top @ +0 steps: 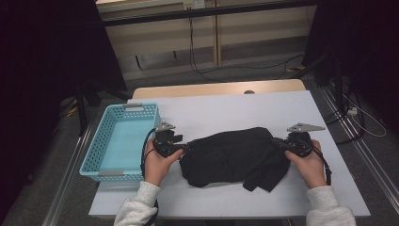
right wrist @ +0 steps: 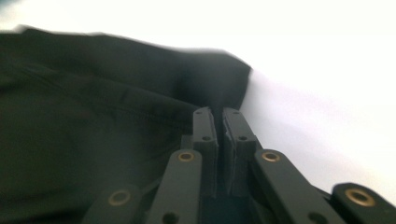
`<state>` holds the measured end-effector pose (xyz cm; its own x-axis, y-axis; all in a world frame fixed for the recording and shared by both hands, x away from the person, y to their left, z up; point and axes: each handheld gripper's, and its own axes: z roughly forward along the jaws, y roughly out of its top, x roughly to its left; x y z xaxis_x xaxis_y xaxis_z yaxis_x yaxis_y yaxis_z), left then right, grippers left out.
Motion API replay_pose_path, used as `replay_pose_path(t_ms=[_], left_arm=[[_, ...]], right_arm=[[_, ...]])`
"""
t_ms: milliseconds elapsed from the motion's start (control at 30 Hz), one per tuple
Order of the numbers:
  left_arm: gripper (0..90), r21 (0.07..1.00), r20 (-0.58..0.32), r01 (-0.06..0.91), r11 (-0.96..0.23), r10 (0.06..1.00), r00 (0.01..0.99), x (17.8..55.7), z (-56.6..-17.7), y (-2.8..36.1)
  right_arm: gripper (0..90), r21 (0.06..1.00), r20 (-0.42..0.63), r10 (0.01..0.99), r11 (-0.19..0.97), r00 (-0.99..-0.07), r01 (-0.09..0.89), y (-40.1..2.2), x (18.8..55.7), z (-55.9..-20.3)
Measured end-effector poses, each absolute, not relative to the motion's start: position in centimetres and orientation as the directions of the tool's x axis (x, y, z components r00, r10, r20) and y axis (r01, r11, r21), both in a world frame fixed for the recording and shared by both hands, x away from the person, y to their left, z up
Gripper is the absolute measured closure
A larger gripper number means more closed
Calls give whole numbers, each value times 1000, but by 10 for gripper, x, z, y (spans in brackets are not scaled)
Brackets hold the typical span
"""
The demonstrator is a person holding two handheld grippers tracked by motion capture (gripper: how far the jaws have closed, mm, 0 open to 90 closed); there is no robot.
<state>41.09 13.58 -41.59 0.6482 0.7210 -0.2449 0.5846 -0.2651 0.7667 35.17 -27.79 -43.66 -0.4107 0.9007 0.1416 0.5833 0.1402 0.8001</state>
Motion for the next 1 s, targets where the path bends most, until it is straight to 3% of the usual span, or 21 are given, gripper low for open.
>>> replay_pose_path(t_ms=[167,433,567,1000], left_arm=[[328,765,-246,583,-272,714,655,410,-417,132],[331,769,-252,580,-270,704,663,408,-415,131],[329,766,-257,579,-281,691,676,406,-415,127],[289,744,-313,596,-302,630,710,394,-417,98]], right_arm=[[855,841,157,834,168,-529,514,-246,347,-428],[857,830,142,628,345,-765,438,-162,331,-439],[855,819,136,569,396,-811,415,-140,325,-446],[851,821,99,559,421,-823,385,-122,320,-453]])
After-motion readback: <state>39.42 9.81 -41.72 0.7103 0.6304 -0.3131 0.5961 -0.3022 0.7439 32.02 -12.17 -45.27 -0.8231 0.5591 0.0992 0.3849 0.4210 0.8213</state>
